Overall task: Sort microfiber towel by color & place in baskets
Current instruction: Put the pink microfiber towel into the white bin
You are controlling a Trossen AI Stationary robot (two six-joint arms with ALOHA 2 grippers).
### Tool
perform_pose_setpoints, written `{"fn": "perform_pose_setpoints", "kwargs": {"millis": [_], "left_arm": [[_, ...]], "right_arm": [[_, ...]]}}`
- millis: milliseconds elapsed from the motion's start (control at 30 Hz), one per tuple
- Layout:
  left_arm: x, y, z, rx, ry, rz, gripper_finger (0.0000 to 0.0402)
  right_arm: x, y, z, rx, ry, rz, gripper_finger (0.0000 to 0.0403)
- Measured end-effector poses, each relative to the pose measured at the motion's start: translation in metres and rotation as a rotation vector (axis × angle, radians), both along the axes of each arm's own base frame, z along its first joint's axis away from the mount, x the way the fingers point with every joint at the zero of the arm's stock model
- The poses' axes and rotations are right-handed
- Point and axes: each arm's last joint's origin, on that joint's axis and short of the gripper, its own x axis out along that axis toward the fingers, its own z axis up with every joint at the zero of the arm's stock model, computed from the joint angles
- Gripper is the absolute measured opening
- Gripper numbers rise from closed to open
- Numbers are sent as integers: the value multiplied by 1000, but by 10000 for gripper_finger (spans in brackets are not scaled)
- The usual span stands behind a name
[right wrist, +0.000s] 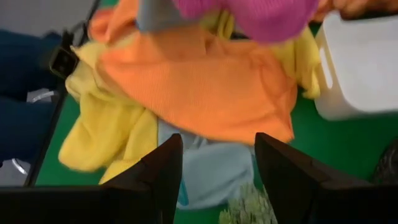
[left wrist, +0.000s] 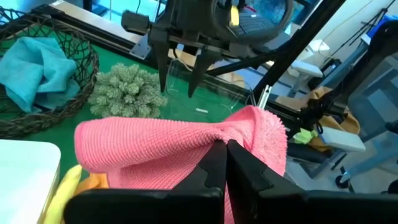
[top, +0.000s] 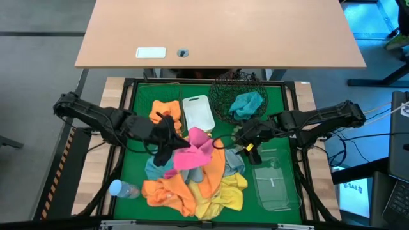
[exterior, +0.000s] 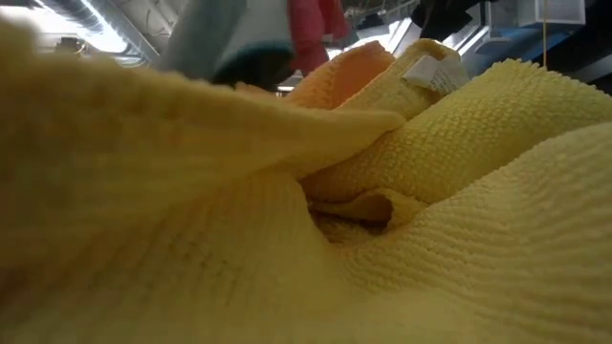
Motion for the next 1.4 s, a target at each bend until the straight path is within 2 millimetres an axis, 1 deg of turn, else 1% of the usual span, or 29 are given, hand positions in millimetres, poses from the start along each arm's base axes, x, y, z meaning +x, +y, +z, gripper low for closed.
{"fn": "perform_pose_setpoints", "kwargs": {"millis": [367, 533, 667, 767, 867, 1100, 1300, 1400], "left_arm": [[2, 0, -2, 5, 8, 4, 0], [3, 0, -2, 9, 9, 11, 0], [3, 1, -2, 18, 5, 34, 0], [3, 3, -2, 24, 2, 55, 0], [4, 4, -2, 28, 1, 69, 0], [5, 8, -2, 27, -5, 87, 0], [5, 9, -2, 25, -4, 85, 0], [5, 9, -2, 25, -4, 85, 0]], "right_arm": [[18, 4, 21, 46, -287, 11, 198], [25, 5, 33, 39, -440, 39, 198], [32, 7, 37, 28, -523, 56, 198], [41, 9, 36, 17, -569, 69, 198], [50, 11, 30, 16, -588, 93, 198], [64, 16, 23, 27, -640, 151, 198], [65, 15, 21, 27, -620, 153, 198], [64, 17, 21, 59, -619, 200, 198]]}}
